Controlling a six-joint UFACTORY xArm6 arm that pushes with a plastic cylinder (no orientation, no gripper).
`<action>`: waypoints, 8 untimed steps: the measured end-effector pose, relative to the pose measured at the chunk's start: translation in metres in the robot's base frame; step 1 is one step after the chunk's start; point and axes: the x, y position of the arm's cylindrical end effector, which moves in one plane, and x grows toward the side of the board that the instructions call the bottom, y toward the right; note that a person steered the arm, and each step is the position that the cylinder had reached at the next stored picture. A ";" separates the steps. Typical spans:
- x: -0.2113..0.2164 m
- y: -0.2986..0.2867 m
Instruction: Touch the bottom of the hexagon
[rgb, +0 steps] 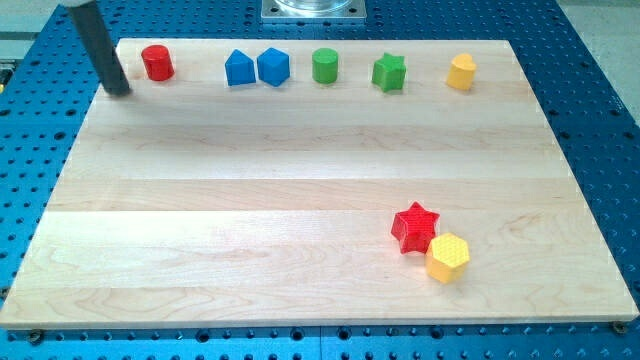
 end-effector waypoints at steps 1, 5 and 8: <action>-0.024 0.029; 0.174 0.151; 0.208 0.480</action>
